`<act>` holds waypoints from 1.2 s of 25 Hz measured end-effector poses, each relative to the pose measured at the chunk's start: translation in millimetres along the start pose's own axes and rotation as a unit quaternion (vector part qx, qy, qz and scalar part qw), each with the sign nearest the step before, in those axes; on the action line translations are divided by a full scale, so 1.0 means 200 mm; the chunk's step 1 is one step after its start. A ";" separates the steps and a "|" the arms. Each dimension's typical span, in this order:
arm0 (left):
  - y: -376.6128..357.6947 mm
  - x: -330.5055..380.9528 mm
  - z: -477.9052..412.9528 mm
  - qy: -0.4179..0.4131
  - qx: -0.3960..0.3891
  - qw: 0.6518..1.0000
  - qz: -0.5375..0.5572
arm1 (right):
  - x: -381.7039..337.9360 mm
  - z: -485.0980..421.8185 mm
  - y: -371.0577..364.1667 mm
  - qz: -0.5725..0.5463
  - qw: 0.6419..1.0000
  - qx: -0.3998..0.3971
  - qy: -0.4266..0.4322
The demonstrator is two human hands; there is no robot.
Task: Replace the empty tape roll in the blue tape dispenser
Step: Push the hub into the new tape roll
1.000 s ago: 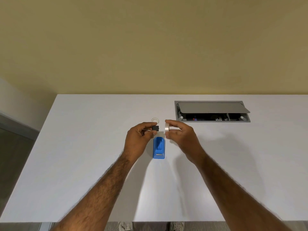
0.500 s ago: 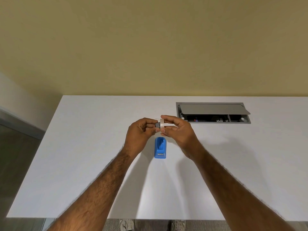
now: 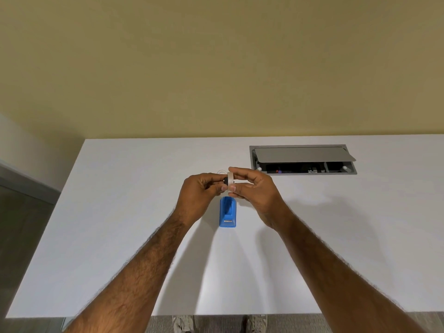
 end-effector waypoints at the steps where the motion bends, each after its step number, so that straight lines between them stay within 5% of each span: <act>1: 0.00 0.01 0.00 -0.003 0.004 1.000 -0.007 | 0.00 0.00 0.00 0.000 1.000 0.001 -0.003; 23: 0.02 0.02 0.01 -0.003 0.018 1.000 0.025 | 0.00 -0.03 -0.01 -0.048 0.998 0.014 -0.030; 30: -0.02 -0.02 0.00 0.032 -0.009 0.984 0.176 | 0.02 -0.01 0.02 -0.031 0.998 0.049 -0.029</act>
Point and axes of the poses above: each hand's wrist, its own z-axis away from the middle knuckle, its own y-axis out of the back of the hand, x = y × z, the point moved 7 cm from there along -z, towards the middle knuckle, and after that the axes turned 15 degrees about -x, right-handed, at the moved point
